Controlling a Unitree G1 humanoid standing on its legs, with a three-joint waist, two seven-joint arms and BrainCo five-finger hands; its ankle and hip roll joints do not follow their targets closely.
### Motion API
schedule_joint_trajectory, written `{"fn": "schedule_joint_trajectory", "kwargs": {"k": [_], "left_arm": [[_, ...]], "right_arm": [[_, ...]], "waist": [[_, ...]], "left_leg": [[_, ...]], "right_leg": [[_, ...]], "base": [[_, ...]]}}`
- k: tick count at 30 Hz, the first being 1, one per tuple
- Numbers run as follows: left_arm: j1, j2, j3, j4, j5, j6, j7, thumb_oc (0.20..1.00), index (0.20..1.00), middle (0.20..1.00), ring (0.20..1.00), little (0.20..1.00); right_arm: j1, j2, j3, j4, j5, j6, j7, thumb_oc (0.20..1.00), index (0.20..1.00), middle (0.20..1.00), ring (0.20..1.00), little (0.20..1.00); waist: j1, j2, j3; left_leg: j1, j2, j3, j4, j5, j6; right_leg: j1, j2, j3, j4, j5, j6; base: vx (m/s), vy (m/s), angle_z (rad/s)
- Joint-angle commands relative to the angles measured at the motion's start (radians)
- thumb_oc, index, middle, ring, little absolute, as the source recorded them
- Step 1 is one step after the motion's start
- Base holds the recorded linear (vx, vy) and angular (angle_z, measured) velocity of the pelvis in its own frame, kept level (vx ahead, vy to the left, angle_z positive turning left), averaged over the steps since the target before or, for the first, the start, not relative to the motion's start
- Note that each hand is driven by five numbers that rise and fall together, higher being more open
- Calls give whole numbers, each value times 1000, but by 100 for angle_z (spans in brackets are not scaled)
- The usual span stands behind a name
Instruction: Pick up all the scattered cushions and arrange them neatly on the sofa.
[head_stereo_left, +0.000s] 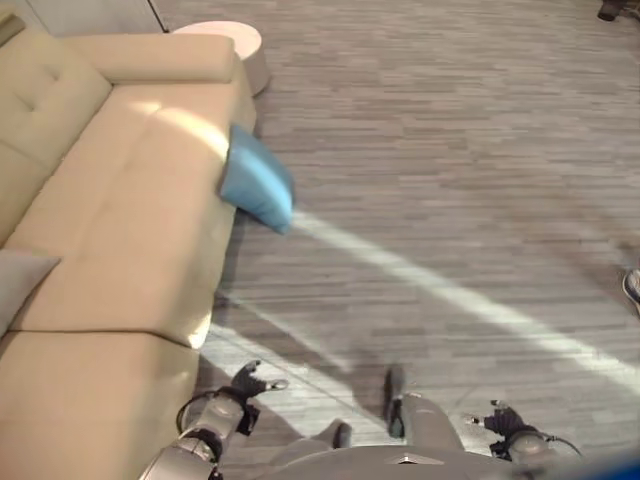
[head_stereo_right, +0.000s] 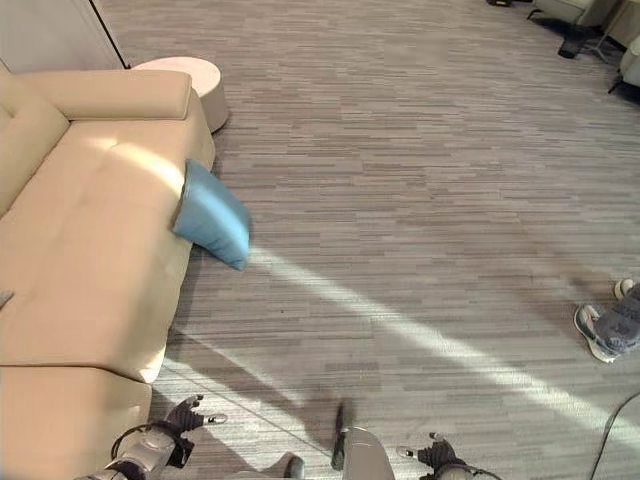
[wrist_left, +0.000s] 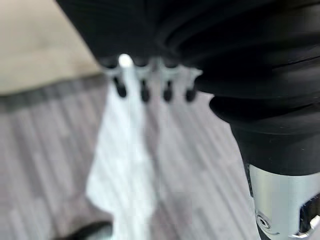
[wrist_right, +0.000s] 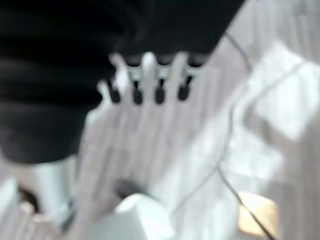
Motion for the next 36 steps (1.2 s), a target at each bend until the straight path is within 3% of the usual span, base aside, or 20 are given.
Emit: {"fn": "schedule_joint_trajectory", "kwargs": {"k": [1,2,3,4,6,9,13,16,17,20,22,23,24,25,28,29,31,33,34,36], "left_arm": [[24,-21,6,2,7,-25,18,1000,1000,1000,1000,1000],[26,-28,6,4,6,-22,16,1000,1000,1000,1000,1000],[24,-30,7,5,-1,-19,12,1000,1000,1000,1000,1000],[21,-28,5,0,-2,-19,13,1000,1000,1000,1000,1000],[17,-22,-5,-6,-1,-12,16,1000,1000,1000,1000,1000],[17,-28,-8,-7,-7,-12,19,1000,1000,1000,1000,1000],[23,-29,-6,-16,-7,-16,16,1000,1000,1000,1000,1000],[37,-27,3,-5,-3,-15,8,1000,1000,1000,1000,1000],[40,-24,9,-4,-12,-13,7,1000,1000,1000,1000,1000],[38,-16,12,-8,-15,-10,6,1000,1000,1000,1000,1000],[38,-7,15,-9,-12,-6,6,1000,1000,1000,1000,1000],[39,-5,10,-9,-9,-8,6,1000,1000,1000,1000,1000],[36,-7,4,-8,-7,-12,7,1000,1000,1000,1000,1000],[36,-8,4,-8,-7,-13,7,1000,1000,1000,1000,1000],[19,-13,5,-11,-14,-21,7,1000,1000,1000,1000,1000],[19,-13,5,-11,-14,-21,7,1000,1000,1000,1000,1000],[24,-20,1,-2,2,-23,10,1000,1000,1000,1000,1000],[22,-23,-2,-6,-2,-23,8,1000,1000,1000,1000,1000],[15,-22,-4,-21,-11,-22,11,1000,1000,1000,1000,1000],[11,-23,-7,-24,-18,-21,13,1000,1000,1000,1000,1000]], "right_arm": [[20,-47,-22,11,-3,-7,-11,1000,1000,1000,1000,1000],[25,-44,-26,13,6,-14,-12,1000,1000,1000,1000,1000],[22,-43,-26,18,14,-22,-15,1000,1000,1000,1000,1000],[21,-43,-25,15,21,-22,-14,1000,1000,1000,1000,1000],[20,-51,-18,13,37,-24,-22,1000,1000,1000,1000,1000],[19,-61,-19,11,45,-23,-21,1000,1000,1000,1000,1000],[21,-68,-23,4,44,-26,-24,1000,1000,1000,1000,1000],[24,-64,-25,6,25,-21,-14,1000,1000,1000,1000,1000],[21,-62,-23,4,9,-22,-9,1000,1000,1000,1000,1000],[11,-59,-18,-6,-1,-20,-2,1000,1000,1000,1000,1000],[8,-56,-17,-17,1,-20,1,1000,1000,1000,1000,1000],[9,-53,-16,-20,6,-22,-2,1000,1000,1000,1000,1000],[13,-48,-5,-22,12,-23,5,1000,1000,1000,1000,1000],[13,-48,-5,-22,12,-24,5,1000,1000,1000,1000,1000],[20,-44,-1,-16,16,-16,8,1000,1000,1000,1000,1000],[20,-44,-1,-16,16,-16,8,1000,1000,1000,1000,1000],[33,-39,7,-18,15,-25,7,1000,1000,1000,1000,1000],[33,-39,10,-19,24,-31,3,1000,1000,1000,1000,1000],[30,-43,10,-21,38,-32,-3,1000,1000,1000,1000,1000],[30,-46,8,-16,49,-30,-3,1000,1000,1000,1000,1000]], "waist": [[-1,2,-21],[-4,0,-28],[-4,-6,-26],[-3,-12,-18],[12,-35,11],[28,-32,10],[44,-15,-3],[58,-14,-22],[70,-16,-28],[61,-7,-25],[55,6,-27],[47,14,-29],[33,7,-31],[33,8,-29],[-1,-10,-15],[-2,-9,-14],[-9,-24,-24],[-10,-32,-12],[-7,-40,4],[1,-41,11]], "left_leg": [[-61,69,57,68,4,-69],[-75,99,51,109,12,-100],[-105,115,57,186,57,-124],[-159,127,68,277,79,-128],[-286,139,109,482,129,-103],[-324,90,124,396,68,-82],[-392,66,206,245,135,-93],[-359,51,195,206,130,-86],[-326,29,157,195,109,-69],[-269,25,130,174,81,-30],[-240,32,123,167,63,-12],[-200,40,104,149,49,-7],[-167,41,87,136,33,-20],[-164,42,86,136,31,-21],[-105,43,37,89,17,-52],[-103,43,36,88,18,-52],[-91,76,15,119,11,-89],[-154,97,31,230,52,-115],[-239,126,89,353,75,-110],[-286,126,129,371,69,-96]], "right_leg": [[156,0,18,78,52,39],[175,7,11,81,37,23],[195,12,1,80,26,12],[207,8,-8,79,16,3],[257,16,-16,76,-20,-35],[304,31,-16,64,-54,-37],[367,56,-34,51,-100,-39],[393,59,-28,94,-132,-26],[376,42,-32,200,-118,1],[283,5,-28,404,-37,41],[240,-5,-24,500,-7,47],[192,2,-13,517,-26,29],[164,11,8,352,-45,18],[169,12,7,349,-45,17],[140,20,57,77,31,44],[143,20,56,74,32,44],[166,42,89,65,38,27],[199,34,69,46,31,13],[231,29,40,30,14,-8],[263,26,17,19,-2,-18]], "base": [[440,-317,105],[450,-359,81],[323,-334,45],[223,-342,43],[204,-302,50],[274,-129,8],[295,-12,25],[355,59,-11],[398,119,-45],[280,92,-45],[292,45,29],[499,-103,62],[439,-115,66],[347,-181,55],[225,-198,54],[343,-362,93],[300,-347,100],[112,-233,119],[89,-235,122],[132,-149,68]]}}
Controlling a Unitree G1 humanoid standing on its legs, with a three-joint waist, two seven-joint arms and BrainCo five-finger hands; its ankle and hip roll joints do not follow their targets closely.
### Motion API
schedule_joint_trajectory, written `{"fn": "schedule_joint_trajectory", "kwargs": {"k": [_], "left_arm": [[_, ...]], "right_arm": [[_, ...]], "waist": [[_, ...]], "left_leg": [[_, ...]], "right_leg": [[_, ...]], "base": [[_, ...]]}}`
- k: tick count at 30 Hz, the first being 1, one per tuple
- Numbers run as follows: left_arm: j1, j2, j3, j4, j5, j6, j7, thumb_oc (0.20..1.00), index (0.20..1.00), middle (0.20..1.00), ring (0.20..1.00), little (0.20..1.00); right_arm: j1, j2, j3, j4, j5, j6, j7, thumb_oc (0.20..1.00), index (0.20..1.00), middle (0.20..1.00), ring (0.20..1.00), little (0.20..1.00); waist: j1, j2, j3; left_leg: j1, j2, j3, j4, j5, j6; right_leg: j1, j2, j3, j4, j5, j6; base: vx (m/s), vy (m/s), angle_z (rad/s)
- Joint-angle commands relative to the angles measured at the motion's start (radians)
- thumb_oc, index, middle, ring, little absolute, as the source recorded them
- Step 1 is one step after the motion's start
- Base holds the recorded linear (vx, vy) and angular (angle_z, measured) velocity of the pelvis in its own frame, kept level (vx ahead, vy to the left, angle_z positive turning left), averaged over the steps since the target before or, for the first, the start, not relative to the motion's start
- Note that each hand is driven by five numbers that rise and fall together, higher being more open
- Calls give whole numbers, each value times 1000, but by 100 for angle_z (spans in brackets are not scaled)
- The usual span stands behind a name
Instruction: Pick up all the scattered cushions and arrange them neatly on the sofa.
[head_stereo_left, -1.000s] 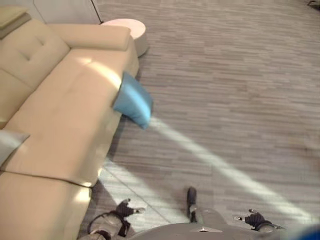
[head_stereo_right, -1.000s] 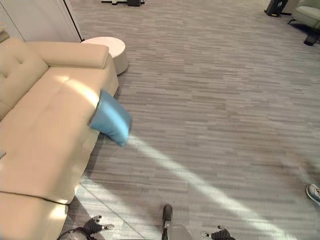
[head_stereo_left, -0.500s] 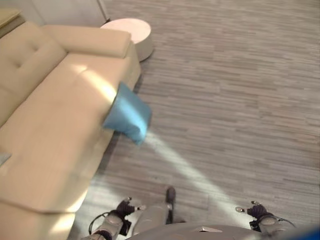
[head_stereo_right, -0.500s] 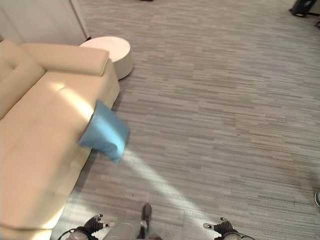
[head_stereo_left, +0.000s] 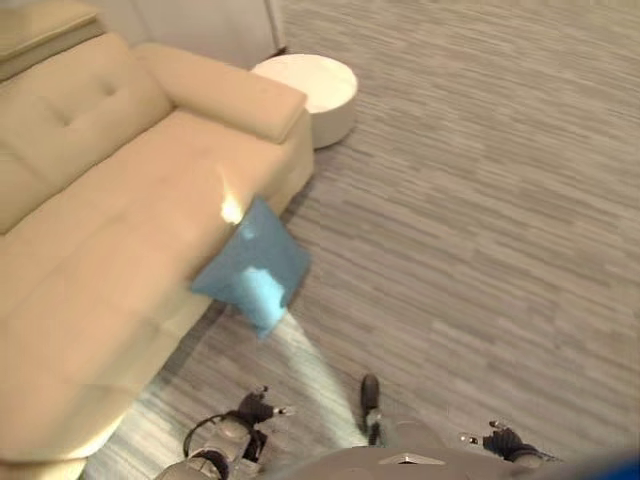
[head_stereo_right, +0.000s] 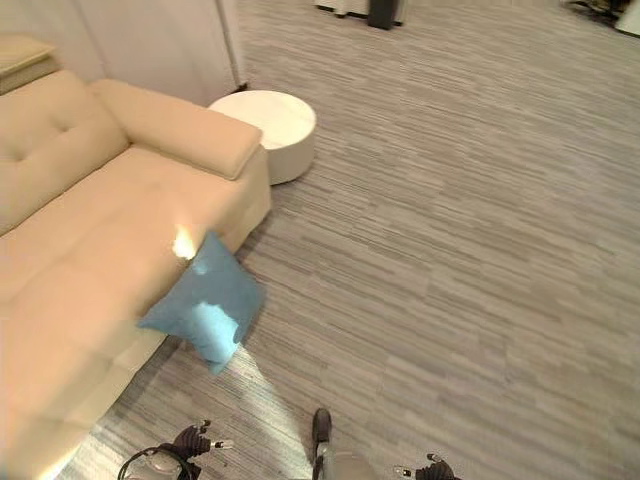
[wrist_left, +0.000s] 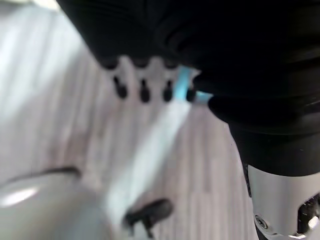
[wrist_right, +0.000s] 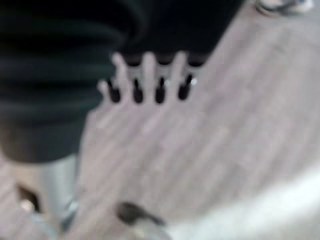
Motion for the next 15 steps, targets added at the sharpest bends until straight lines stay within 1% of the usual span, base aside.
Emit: {"fn": "schedule_joint_trajectory", "kwargs": {"k": [1,2,3,4,5,6,7,8,10,13,14,15], "left_arm": [[-31,19,-11,-8,-19,-15,12,1000,1000,1000,1000,1000],[-28,12,-20,-11,-8,-16,9,1000,1000,1000,1000,1000],[-28,12,-20,-11,-8,-16,9,1000,1000,1000,1000,1000],[-27,13,-22,-26,-5,-17,6,1000,1000,1000,1000,1000],[-23,12,-17,-25,-6,-17,3,1000,1000,1000,1000,1000],[-14,14,-10,-23,-4,-17,5,1000,1000,1000,1000,1000],[-6,14,-5,-18,-7,-18,2,1000,1000,1000,1000,1000],[-2,14,4,-14,-14,-16,1,1000,1000,1000,1000,1000],[0,18,17,-8,-18,-15,-1,1000,1000,1000,1000,1000],[-1,29,24,-11,-23,-15,-3,1000,1000,1000,1000,1000],[-4,34,22,-17,-26,-14,-3,1000,1000,1000,1000,1000],[-9,41,18,-18,-23,-15,-5,1000,1000,1000,1000,1000]], "right_arm": [[-10,-47,3,13,38,-9,-11,1000,1000,1000,1000,1000],[1,-52,-9,11,37,-12,-11,1000,1000,1000,1000,1000],[1,-53,-9,11,37,-12,-11,1000,1000,1000,1000,1000],[4,-54,-20,11,42,-8,-19,1000,1000,1000,1000,1000],[4,-54,-23,12,40,-7,-15,1000,1000,1000,1000,1000],[5,-53,-23,15,34,-5,-13,1000,1000,1000,1000,1000],[6,-52,-16,16,19,-4,-8,1000,1000,1000,1000,1000],[5,-48,-13,15,8,-6,-7,1000,1000,1000,1000,1000],[4,-45,-14,11,-3,-5,-2,1000,1000,1000,1000,1000],[-6,-43,-9,2,-16,-5,5,1000,1000,1000,1000,1000],[-10,-43,-5,-3,-14,-6,7,1000,1000,1000,1000,1000],[-11,-41,-3,-11,-9,-12,7,1000,1000,1000,1000,1000]], "waist": [[-12,32,24],[-15,47,14],[-16,46,14],[-9,59,13],[-7,66,10],[-4,63,10],[2,63,5],[13,56,-2],[25,50,-15],[31,50,-10],[29,53,-7],[25,54,-3]], "left_leg": [[-73,11,94,-237,109,38],[-100,-2,174,-344,134,42],[-99,-3,174,-346,135,43],[-144,-2,263,-388,191,41],[-128,-1,283,-413,190,41],[-123,-1,290,-414,198,42],[-114,-12,271,-416,188,48],[-88,-32,230,-434,177,56],[-65,-41,217,-453,161,72],[-35,-53,190,-460,142,96],[-31,-55,176,-457,137,104],[-20,-59,153,-452,132,111]], "right_leg": [[114,-39,5,33,-125,163],[142,-33,-37,28,-155,164],[142,-34,-38,28,-156,164],[170,-17,-56,25,-177,159],[173,-11,-60,34,-184,161],[185,-12,-68,45,-194,162],[195,-14,-72,60,-201,167],[204,-30,-87,95,-213,174],[195,-51,-99,141,-208,193],[136,-95,-114,310,-159,236],[109,-100,-107,374,-135,238],[85,-92,-83,430,-112,241]], "base": [[304,-59,49],[254,-25,43],[321,5,92],[202,37,100],[272,56,106],[259,94,19],[339,129,1],[349,155,10],[250,135,16],[164,127,-3],[147,104,15],[143,79,37]]}}
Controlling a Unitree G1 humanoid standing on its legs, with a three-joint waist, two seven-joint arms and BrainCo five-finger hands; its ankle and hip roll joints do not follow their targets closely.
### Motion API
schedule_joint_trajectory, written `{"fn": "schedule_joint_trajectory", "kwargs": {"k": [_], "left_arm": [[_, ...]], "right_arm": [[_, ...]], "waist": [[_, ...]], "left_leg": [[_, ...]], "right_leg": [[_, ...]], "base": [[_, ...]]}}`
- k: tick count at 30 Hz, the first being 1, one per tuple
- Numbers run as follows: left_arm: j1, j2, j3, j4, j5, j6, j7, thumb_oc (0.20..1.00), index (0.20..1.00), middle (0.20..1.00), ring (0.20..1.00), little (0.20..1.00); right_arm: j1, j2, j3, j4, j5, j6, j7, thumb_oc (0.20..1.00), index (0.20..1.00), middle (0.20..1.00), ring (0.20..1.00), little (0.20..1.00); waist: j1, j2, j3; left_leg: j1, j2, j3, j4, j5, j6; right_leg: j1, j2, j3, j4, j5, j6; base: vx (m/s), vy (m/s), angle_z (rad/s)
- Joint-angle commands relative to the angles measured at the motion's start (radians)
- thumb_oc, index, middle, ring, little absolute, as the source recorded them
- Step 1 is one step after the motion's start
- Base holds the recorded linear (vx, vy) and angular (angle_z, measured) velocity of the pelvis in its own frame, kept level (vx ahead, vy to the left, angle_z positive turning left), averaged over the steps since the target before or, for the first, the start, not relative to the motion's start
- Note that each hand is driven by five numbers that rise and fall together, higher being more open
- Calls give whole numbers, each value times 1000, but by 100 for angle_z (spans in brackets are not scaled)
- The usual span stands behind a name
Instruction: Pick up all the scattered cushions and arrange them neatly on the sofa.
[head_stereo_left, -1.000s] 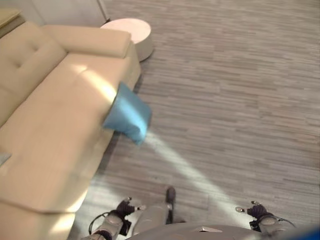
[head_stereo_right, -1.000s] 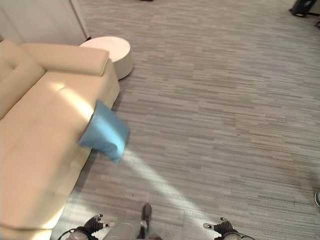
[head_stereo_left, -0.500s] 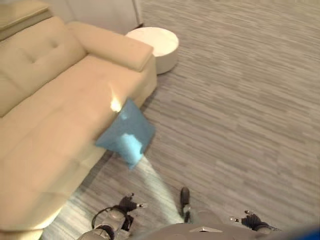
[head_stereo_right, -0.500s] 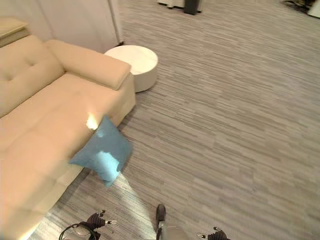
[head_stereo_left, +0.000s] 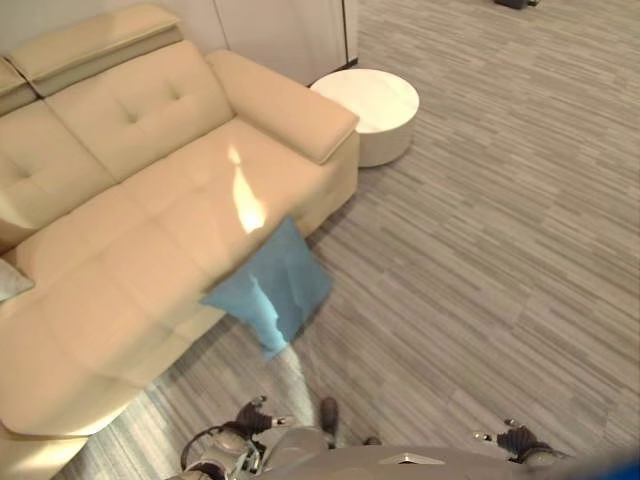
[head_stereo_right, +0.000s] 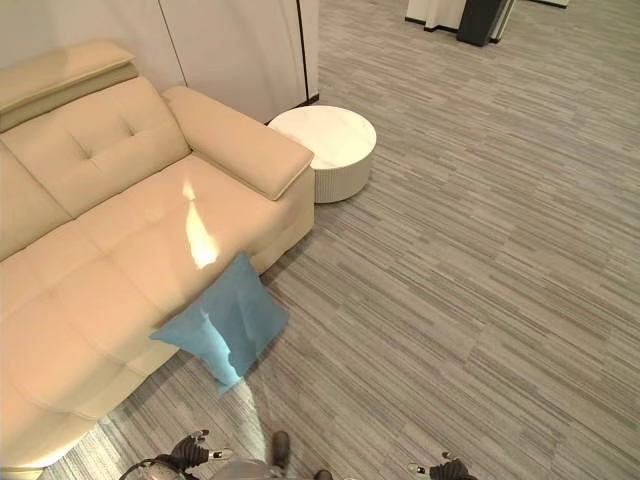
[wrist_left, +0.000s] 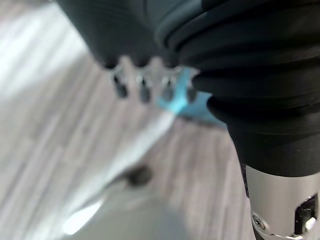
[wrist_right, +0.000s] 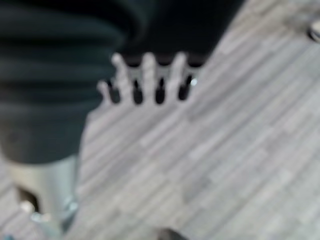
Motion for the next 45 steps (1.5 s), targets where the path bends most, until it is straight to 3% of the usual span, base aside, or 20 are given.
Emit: {"fn": "schedule_joint_trajectory", "kwargs": {"k": [1,3,4,7,8,9,14,15,16,18,21,23,26,29,34,37,39,45], "left_arm": [[-32,34,14,-9,-25,-21,-2,1000,1000,1000,1000,1000],[-37,38,4,-12,-27,-24,1,1000,1000,1000,1000,1000],[-43,35,-8,-5,-21,-28,2,1000,1000,1000,1000,1000],[-51,24,-24,9,-9,-34,-1,1000,1000,1000,1000,1000],[-51,24,-24,9,-9,-34,-1,1000,1000,1000,1000,1000],[-53,22,-34,22,1,-39,-2,1000,1000,1000,1000,1000],[-38,9,-17,41,-3,-38,0,1000,1000,1000,1000,1000],[-34,2,-12,43,-5,-37,2,1000,1000,1000,1000,1000],[-36,0,-5,38,-20,-34,2,1000,1000,1000,1000,1000],[-37,-2,-6,31,-24,-31,1,1000,1000,1000,1000,1000],[-39,10,0,21,-29,-29,3,1000,1000,1000,1000,1000],[-17,16,27,40,-29,-20,1,1000,1000,1000,1000,1000],[-7,37,53,48,-24,-16,-1,1000,1000,1000,1000,1000],[-15,57,48,32,-29,-19,-1,1000,1000,1000,1000,1000],[-22,66,38,26,-24,-24,0,1000,1000,1000,1000,1000],[-32,67,39,31,-27,-30,6,1000,1000,1000,1000,1000],[-30,66,45,35,-27,-33,7,1000,1000,1000,1000,1000],[-20,65,59,42,-34,-38,17,1000,1000,1000,1000,1000]], "right_arm": [[2,-7,-12,-33,-7,-22,3,1000,1000,1000,1000,1000],[-1,-7,-4,-37,1,-26,1,1000,1000,1000,1000,1000],[-7,-11,5,-41,7,-29,0,1000,1000,1000,1000,1000],[-8,-17,9,-44,16,-28,1,1000,1000,1000,1000,1000],[-8,-17,9,-44,16,-28,1,1000,1000,1000,1000,1000],[-1,-25,9,-52,21,-29,0,1000,1000,1000,1000,1000],[10,-24,18,-47,16,-37,-1,1000,1000,1000,1000,1000],[8,-17,19,-42,17,-38,2,1000,1000,1000,1000,1000],[3,-14,20,-42,20,-40,1,1000,1000,1000,1000,1000],[13,-13,9,-30,26,-36,1,1000,1000,1000,1000,1000],[7,-12,10,-16,23,-28,-2,1000,1000,1000,1000,1000],[12,0,11,-8,5,-23,4,1000,1000,1000,1000,1000],[0,13,21,-33,-18,-22,14,1000,1000,1000,1000,1000],[-15,12,25,-57,-17,-26,19,1000,1000,1000,1000,1000],[-18,9,34,-64,-18,-29,19,1000,1000,1000,1000,1000],[-29,5,42,-67,-30,-25,16,1000,1000,1000,1000,1000],[-29,1,40,-64,-33,-25,14,1000,1000,1000,1000,1000],[-29,-5,50,-64,-44,-29,8,1000,1000,1000,1000,1000]], "waist": [[-5,-23,16],[-10,-18,24],[-22,-17,28],[-51,-24,36],[-51,-24,36],[-62,-36,41],[-52,-46,12],[-54,-50,9],[-58,-54,15],[-70,-47,19],[-55,-40,18],[-49,-38,0],[-34,-56,-8],[-42,-40,4],[-53,-28,15],[-68,-34,34],[-68,-44,33],[-55,-52,11]], "left_leg": [[-28,-32,-78,139,-111,-61],[2,-36,-132,148,-125,-62],[20,-45,-172,136,-125,-69],[54,-72,-262,123,-129,-82],[54,-72,-262,123,-129,-82],[72,-94,-343,123,-134,-95],[59,-80,-407,120,-130,-129],[40,-60,-384,129,-131,-139],[6,-38,-315,160,-138,-143],[-52,28,-75,145,-98,-139],[-138,17,18,98,-26,-149],[-97,14,6,45,-20,-138],[-59,-1,6,64,-59,-106],[-18,-5,-9,73,-88,-79],[24,-3,-43,70,-111,-80],[43,-11,-79,79,-129,-88],[42,-15,-84,88,-136,-95],[45,1,-105,57,-123,-119]], "right_leg": [[-41,-106,120,41,193,110],[-81,-84,159,13,160,82],[-98,-60,196,-75,144,75],[-138,-14,332,-239,191,96],[-138,-14,332,-239,191,96],[-138,-19,365,-315,229,105],[-71,-32,329,-369,222,83],[-43,-36,303,-377,202,74],[-23,-49,266,-377,183,67],[35,-76,150,-412,159,65],[69,-66,107,-432,148,63],[96,-64,104,-420,128,69],[95,-116,128,-310,114,91],[19,-133,166,-124,171,99],[-28,-125,183,-183,163,84],[-70,-134,212,-298,206,105],[-53,-143,224,-335,220,119],[-13,-136,204,-390,221,110]], "base": [[223,36,105],[254,-52,135],[223,-117,106],[193,-103,103],[165,-144,128],[121,-155,132],[111,-181,144],[77,-224,88],[50,-198,132],[34,-55,222],[192,75,201],[354,201,22],[360,285,-97],[183,177,-49],[162,21,1],[149,-79,16],[85,-106,44],[76,-160,57]]}}
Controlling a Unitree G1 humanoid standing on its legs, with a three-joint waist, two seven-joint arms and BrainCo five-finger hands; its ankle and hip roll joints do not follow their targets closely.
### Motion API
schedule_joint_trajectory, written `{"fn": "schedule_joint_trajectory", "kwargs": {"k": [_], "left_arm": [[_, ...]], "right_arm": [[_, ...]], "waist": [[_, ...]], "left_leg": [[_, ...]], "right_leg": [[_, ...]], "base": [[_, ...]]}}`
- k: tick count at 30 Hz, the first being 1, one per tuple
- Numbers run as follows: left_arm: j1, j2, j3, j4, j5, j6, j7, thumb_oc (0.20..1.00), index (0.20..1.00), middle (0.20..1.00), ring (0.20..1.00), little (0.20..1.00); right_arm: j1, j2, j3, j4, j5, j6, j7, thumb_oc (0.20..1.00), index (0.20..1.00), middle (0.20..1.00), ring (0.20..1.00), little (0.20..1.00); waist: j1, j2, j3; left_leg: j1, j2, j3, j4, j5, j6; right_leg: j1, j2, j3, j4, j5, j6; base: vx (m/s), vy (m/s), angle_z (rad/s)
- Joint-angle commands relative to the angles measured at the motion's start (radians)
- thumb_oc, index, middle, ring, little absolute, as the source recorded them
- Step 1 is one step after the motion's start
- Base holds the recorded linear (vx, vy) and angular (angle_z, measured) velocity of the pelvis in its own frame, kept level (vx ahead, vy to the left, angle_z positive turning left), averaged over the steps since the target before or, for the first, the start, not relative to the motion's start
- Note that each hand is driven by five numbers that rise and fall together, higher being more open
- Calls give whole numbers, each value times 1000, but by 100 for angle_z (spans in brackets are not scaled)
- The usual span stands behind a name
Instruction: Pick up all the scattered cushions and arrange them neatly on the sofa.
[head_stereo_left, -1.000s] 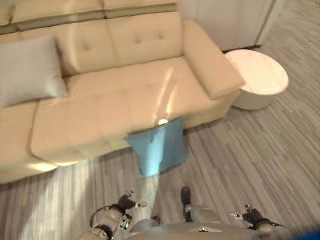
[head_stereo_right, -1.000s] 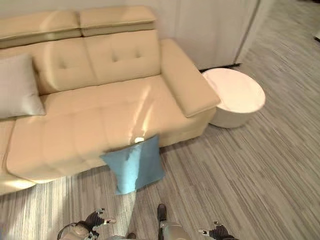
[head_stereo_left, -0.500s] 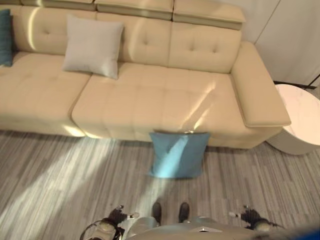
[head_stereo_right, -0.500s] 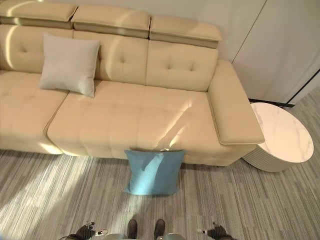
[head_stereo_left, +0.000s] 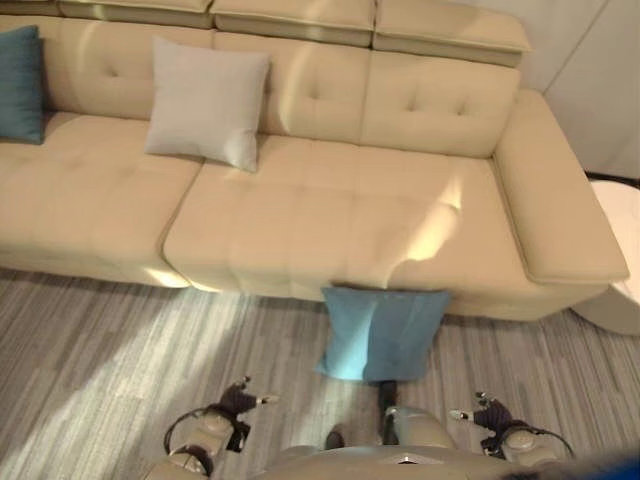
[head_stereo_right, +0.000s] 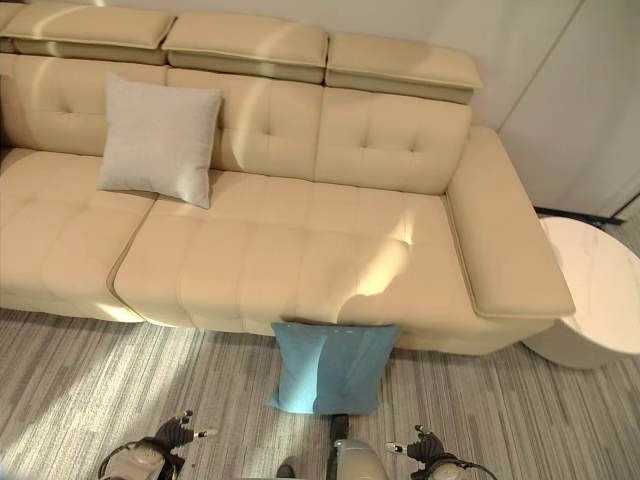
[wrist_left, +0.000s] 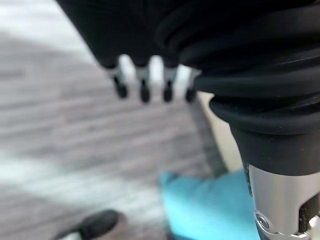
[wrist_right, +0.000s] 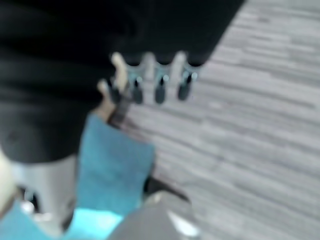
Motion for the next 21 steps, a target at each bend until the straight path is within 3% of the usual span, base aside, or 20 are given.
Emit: {"fn": "schedule_joint_trajectory", "kwargs": {"k": [1,7,17,20,21], "left_arm": [[-32,5,21,15,-16,-19,15,1000,1000,1000,1000,1000],[-77,-5,-20,-35,-28,-27,20,1000,1000,1000,1000,1000],[-52,-28,-30,-14,-18,-23,11,1000,1000,1000,1000,1000],[-63,-25,-29,-24,-30,-23,20,1000,1000,1000,1000,1000],[-91,-18,-26,-46,-63,-30,37,1000,1000,1000,1000,1000]], "right_arm": [[-23,-42,14,-7,-22,-18,-19,1000,1000,1000,1000,1000],[-44,-64,26,-21,-15,-28,-36,1000,1000,1000,1000,1000],[-26,-70,24,-1,-19,-31,-30,1000,1000,1000,1000,1000],[-35,-74,24,-5,-15,-34,-39,1000,1000,1000,1000,1000],[-60,-82,21,-11,-3,-36,-55,1000,1000,1000,1000,1000]], "waist": [[-7,-8,0],[-15,12,18],[-24,16,6],[-25,17,23],[-25,19,53]], "left_leg": [[-111,68,-55,28,17,-60],[-128,99,-75,-21,60,-92],[-83,127,-78,-29,60,-108],[-95,130,-79,-24,61,-109],[-143,131,-82,-5,65,-107]], "right_leg": [[151,-32,35,-132,9,69],[151,-4,-3,-156,-15,49],[210,22,-9,-172,-39,32],[189,21,-10,-154,-42,30],[125,19,-10,-115,-42,26]], "base": [[48,-194,15],[-21,-175,-9],[46,-75,3],[-73,-41,6],[-271,-70,8]]}}
